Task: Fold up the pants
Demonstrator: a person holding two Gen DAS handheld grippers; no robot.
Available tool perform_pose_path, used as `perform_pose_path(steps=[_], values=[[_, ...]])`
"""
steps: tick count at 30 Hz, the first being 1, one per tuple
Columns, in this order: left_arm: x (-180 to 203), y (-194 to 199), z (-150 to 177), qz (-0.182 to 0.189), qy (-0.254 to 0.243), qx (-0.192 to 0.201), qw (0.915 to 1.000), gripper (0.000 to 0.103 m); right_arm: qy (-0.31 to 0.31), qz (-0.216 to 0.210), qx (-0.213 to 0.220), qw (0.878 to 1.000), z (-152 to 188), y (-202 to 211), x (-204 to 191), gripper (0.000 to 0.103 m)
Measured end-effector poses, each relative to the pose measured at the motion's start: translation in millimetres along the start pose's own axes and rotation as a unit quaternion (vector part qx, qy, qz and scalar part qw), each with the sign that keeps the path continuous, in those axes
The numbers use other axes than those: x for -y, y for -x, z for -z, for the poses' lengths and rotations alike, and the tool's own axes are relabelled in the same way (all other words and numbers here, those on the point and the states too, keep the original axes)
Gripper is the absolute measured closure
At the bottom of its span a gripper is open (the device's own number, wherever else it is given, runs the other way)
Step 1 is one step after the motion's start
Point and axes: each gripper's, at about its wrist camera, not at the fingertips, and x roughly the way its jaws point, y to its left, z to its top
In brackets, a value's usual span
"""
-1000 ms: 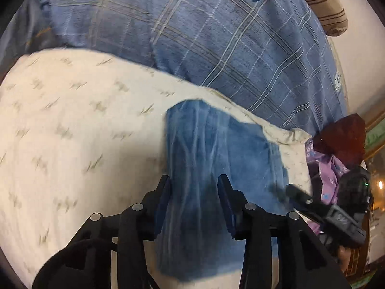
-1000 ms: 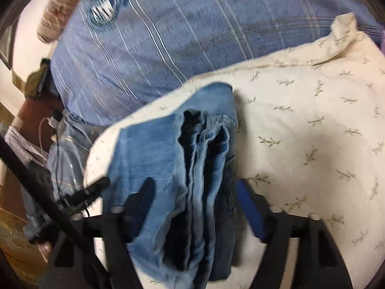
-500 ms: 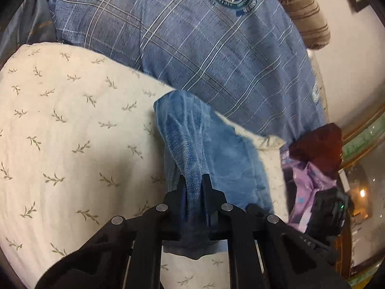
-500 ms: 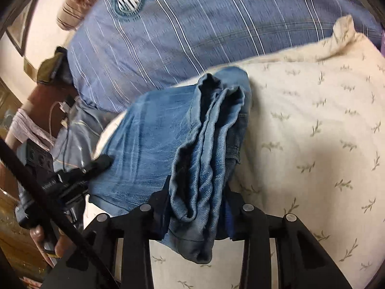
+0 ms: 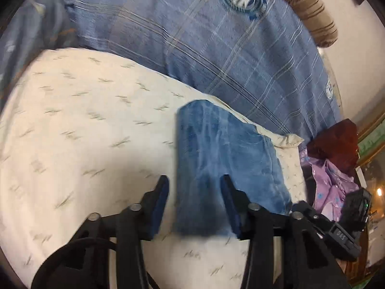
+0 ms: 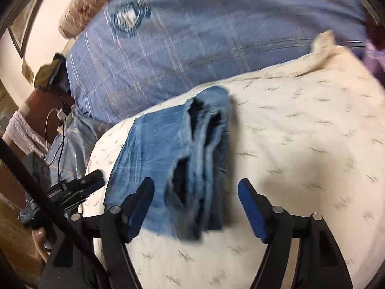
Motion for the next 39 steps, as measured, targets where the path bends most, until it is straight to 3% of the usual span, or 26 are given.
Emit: perform_pose_path(steps=[2, 7, 10, 12, 16, 18, 21, 22, 23, 27, 30, 32, 37, 39], values=[[-3.3, 14.4, 24.3, -0.031, -0.008, 0.002, 0.9995, 0.051, -0.015, 0.022, 0.011, 1.000, 19.2, 15.2, 12.2, 0.021], [19.4, 10.6, 66.8, -0.071, -0.069, -0.031, 0.9946, 0.052, 0.011, 0.059, -0.035, 0.998, 39.7, 7.1, 5.3, 0.021], [30.8, -0.6, 70.0, -0.072, -0.083, -0.037, 0.9932, 0.053, 0.046, 0.102, -0.073, 0.991, 44.7, -19.4, -4.3, 0.026], [34.9, -6.4, 68.2, -0.061, -0.073, -0.039, 0.9947, 0.053, 0.056, 0.106, -0.089, 0.989, 46.5, -31.8, -10.2, 0.035], [37.6, -15.7, 59.7, -0.061, -0.059, -0.015, 0.9963, 0.053, 0.091, 0.113, -0.059, 0.988, 44.2, -28.8, -28.6, 0.036], [34.3, -28.5, 57.4, -0.055, -0.052, -0.022, 0.9969, 0.067, 0.091, 0.128, -0.046, 0.987, 40.6, -30.3, -29.5, 0.038], [35.2, -32.9, 58.2, -0.062, -0.052, -0.010, 0.9967, 0.073, 0.070, 0.120, -0.061, 0.988, 38.1, -39.9, -21.6, 0.058], [37.7, -30.0, 60.3, -0.066, -0.058, -0.003, 0.9961, 0.076, 0.068, 0.121, -0.068, 0.988, 38.6, -42.0, -21.7, 0.075], [39.4, -29.6, 61.2, -0.068, -0.064, 0.001, 0.9956, 0.080, 0.069, 0.119, -0.075, 0.988, 40.0, -44.9, -20.8, 0.081], [43.2, -21.2, 70.5, -0.081, -0.087, -0.005, 0.9929, 0.079, 0.066, 0.112, -0.067, 0.989, 39.7, -40.5, -20.9, 0.078], [40.5, -18.9, 73.3, -0.082, -0.078, -0.018, 0.9935, 0.078, 0.059, 0.108, -0.063, 0.990, 38.5, -39.5, -19.9, 0.077], [38.1, -24.6, 67.8, -0.088, -0.069, -0.023, 0.9934, 0.078, 0.061, 0.112, -0.061, 0.990, 38.3, -39.0, -20.4, 0.072], [34.0, -24.4, 58.0, -0.057, -0.046, -0.016, 0.9972, 0.076, 0.071, 0.113, -0.054, 0.990, 38.6, -37.4, -26.0, 0.066], [32.9, -24.6, 56.9, -0.060, -0.044, -0.009, 0.9972, 0.073, 0.074, 0.115, -0.051, 0.989, 37.6, -36.9, -26.9, 0.062]])
